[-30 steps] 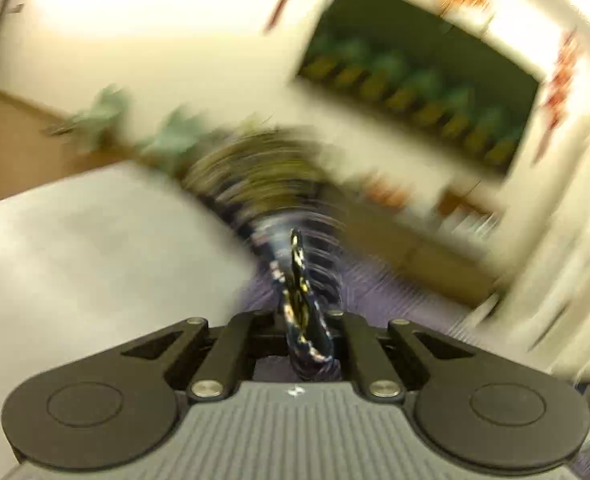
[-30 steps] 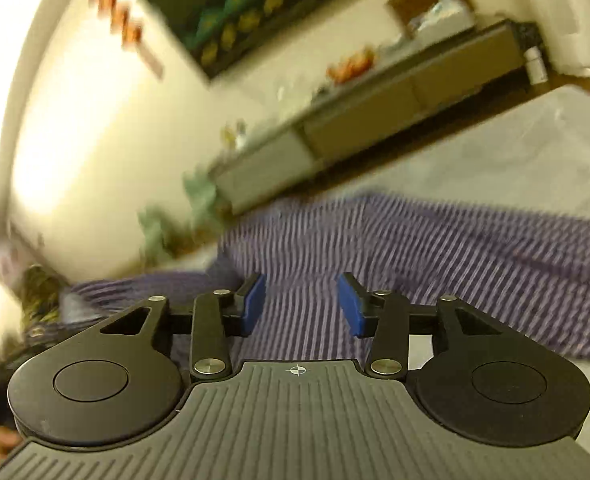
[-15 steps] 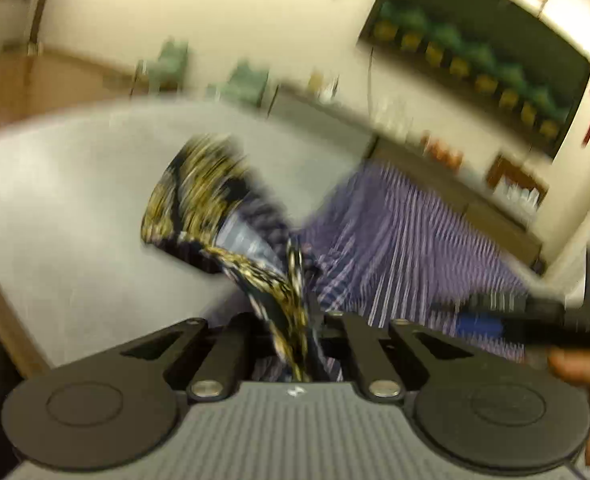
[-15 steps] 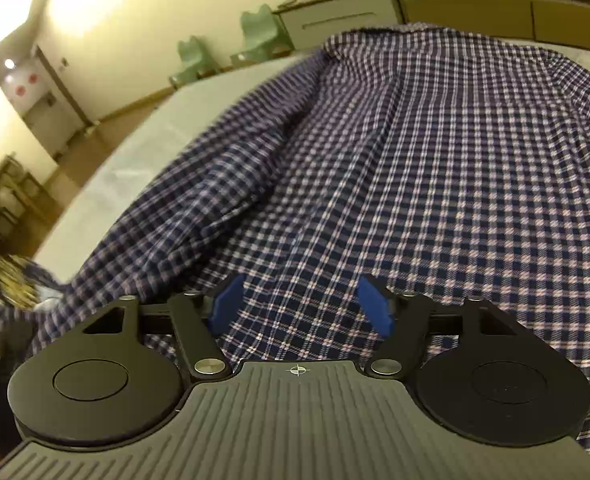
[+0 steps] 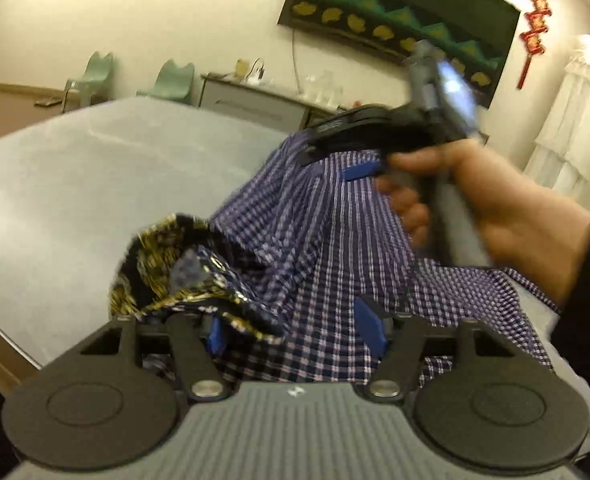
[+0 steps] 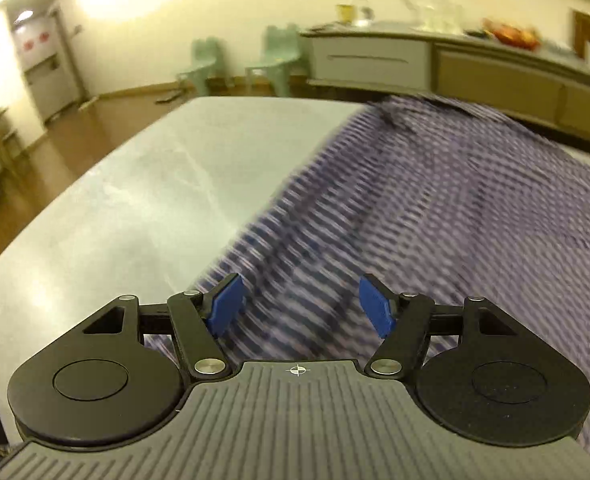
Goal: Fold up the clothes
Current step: 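Fold the held sleeve across the shirt body with the left gripper, then open the left gripper and release the sleeve onto the shirt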
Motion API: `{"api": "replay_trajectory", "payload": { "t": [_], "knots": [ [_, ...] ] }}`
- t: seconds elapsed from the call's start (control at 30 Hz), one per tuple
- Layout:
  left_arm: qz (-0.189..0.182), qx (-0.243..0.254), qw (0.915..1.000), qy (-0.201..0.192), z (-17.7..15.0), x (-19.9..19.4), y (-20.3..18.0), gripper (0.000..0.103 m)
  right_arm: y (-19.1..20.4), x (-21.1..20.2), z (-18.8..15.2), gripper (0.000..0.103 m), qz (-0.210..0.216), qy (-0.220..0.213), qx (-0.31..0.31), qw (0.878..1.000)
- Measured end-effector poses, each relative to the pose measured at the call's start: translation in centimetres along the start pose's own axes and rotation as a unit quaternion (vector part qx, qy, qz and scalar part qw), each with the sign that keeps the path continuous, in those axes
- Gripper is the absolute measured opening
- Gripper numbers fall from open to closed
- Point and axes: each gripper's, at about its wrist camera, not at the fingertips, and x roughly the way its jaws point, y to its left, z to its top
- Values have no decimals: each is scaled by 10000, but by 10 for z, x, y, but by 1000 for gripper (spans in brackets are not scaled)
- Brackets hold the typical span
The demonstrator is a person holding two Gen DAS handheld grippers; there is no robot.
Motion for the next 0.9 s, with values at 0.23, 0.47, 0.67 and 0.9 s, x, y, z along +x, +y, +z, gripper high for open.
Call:
{"api": "replay_trajectory", "payload": {
  "t": [0.23,0.47,0.67,0.9],
  "knots": [
    [967,-334,9913,-832,25,-15,50,76,7,59,-3,77,-1039,798,-734,9887],
    [679,-935,9885,-978,33,-9,87,75,-6,46,-5,78,-1515,945,-1130,9774],
    [-95,-1960,9804,-166,40,36,126,88,-19,36,11,72,-2120,849,-1044,9680],
    [-1107,-2390,9635,478,42,62,145,78,31,-14,9,75,-181,188,-307,9992]
  ]
}}
